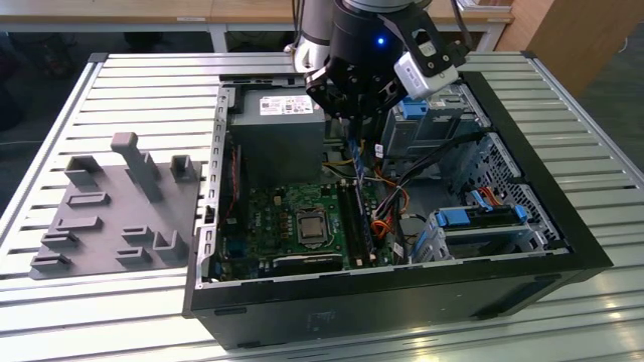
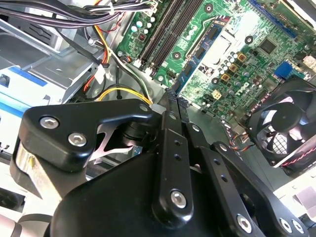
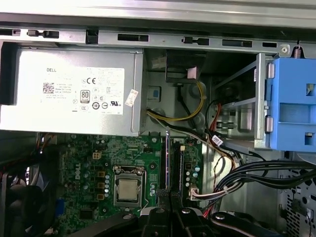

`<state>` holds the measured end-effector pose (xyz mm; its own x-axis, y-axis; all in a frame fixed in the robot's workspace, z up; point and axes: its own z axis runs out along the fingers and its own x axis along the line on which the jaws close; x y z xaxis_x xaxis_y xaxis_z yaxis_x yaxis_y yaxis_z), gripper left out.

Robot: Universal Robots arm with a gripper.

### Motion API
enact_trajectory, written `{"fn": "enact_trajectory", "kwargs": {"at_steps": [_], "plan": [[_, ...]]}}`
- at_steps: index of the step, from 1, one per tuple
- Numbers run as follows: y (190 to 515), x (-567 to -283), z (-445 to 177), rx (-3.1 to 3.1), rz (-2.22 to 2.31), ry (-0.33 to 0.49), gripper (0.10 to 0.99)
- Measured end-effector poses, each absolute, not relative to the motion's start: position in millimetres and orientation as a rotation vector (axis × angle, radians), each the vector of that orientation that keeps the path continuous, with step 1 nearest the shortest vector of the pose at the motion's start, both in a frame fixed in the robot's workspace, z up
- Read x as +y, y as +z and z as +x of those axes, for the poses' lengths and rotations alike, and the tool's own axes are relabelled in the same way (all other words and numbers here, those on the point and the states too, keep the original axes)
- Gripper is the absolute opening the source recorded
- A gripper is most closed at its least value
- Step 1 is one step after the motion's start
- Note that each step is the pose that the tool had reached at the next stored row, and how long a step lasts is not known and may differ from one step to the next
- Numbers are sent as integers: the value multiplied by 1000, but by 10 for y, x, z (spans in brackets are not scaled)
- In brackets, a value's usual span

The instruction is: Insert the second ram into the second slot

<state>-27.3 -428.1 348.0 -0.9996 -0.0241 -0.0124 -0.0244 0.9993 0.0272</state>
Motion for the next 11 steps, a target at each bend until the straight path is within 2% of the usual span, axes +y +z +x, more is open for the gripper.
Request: {"fn": "enact_trajectory", "kwargs": {"at_steps": [11], "plan": [[3379, -4281, -273, 3129, -38, 42, 122]]}}
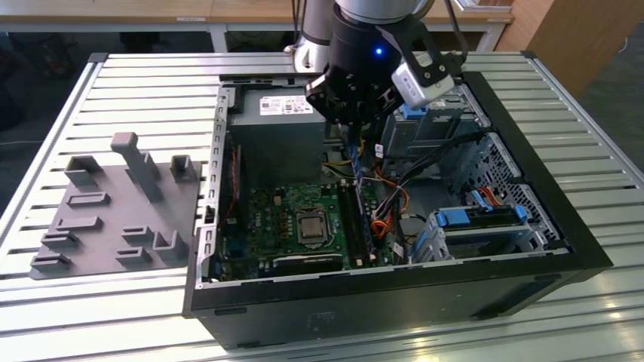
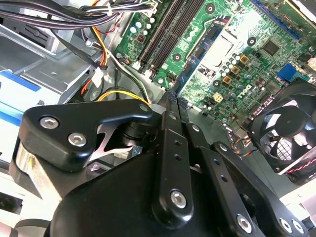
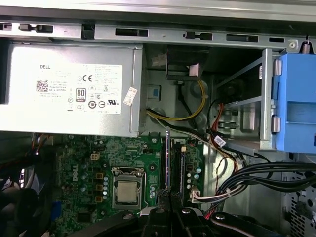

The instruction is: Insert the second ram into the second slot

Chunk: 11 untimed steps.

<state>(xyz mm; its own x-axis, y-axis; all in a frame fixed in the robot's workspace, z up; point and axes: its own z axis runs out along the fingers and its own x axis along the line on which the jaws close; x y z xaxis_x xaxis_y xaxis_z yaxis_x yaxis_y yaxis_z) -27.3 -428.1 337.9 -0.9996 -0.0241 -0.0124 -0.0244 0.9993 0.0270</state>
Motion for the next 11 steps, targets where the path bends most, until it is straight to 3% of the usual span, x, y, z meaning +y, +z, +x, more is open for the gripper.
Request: {"fn": "enact_trajectory", "kwargs": {"at_steps": [11], "plan": [[3350, -4281, -273, 3129, -38, 42, 122]]}}
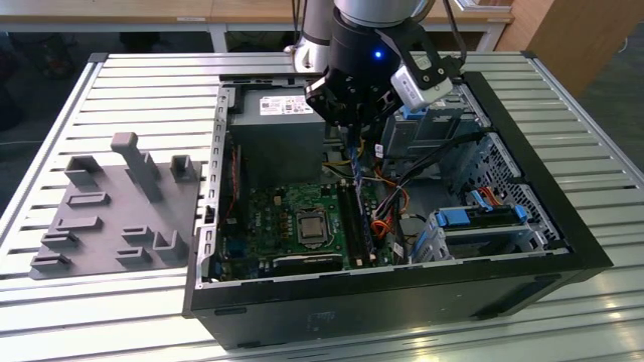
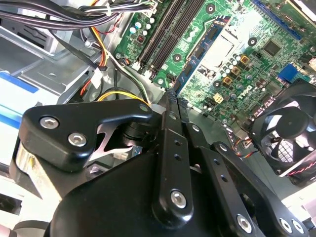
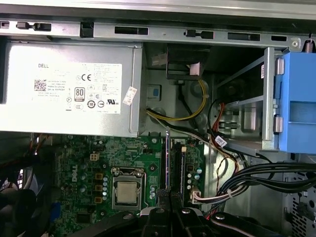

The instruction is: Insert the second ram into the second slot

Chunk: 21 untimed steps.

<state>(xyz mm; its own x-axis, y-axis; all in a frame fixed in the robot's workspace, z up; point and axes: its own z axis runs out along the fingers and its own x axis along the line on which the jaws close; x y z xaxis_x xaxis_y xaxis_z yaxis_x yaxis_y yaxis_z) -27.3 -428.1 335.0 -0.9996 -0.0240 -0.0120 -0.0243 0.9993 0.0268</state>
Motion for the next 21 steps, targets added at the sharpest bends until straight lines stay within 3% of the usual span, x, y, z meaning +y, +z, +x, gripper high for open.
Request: {"fn": "enact_trajectory", "kwargs": {"at_steps": [21], "plan": [[3280, -4281, -273, 3134, -38, 42, 122]]}}
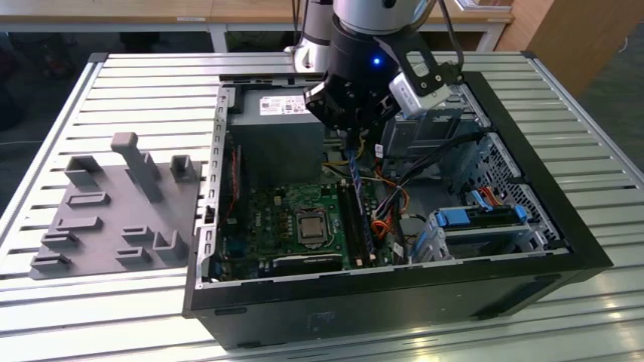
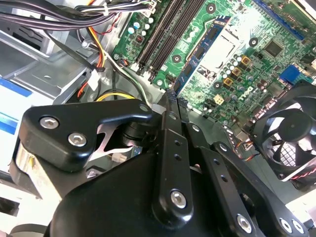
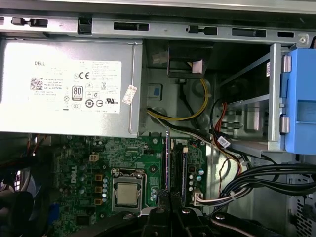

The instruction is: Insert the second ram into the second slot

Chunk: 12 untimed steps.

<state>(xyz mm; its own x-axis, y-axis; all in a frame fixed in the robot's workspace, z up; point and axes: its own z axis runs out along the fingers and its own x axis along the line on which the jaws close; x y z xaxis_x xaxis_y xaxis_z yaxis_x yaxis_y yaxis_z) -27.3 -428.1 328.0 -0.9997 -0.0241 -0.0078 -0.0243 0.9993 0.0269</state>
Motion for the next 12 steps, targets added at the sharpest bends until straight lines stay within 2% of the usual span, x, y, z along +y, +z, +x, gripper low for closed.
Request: {"fn": "enact_trajectory", "kwargs": {"at_steps": [12], "plan": [[3253, -4281, -273, 3134, -38, 42, 122]]}}
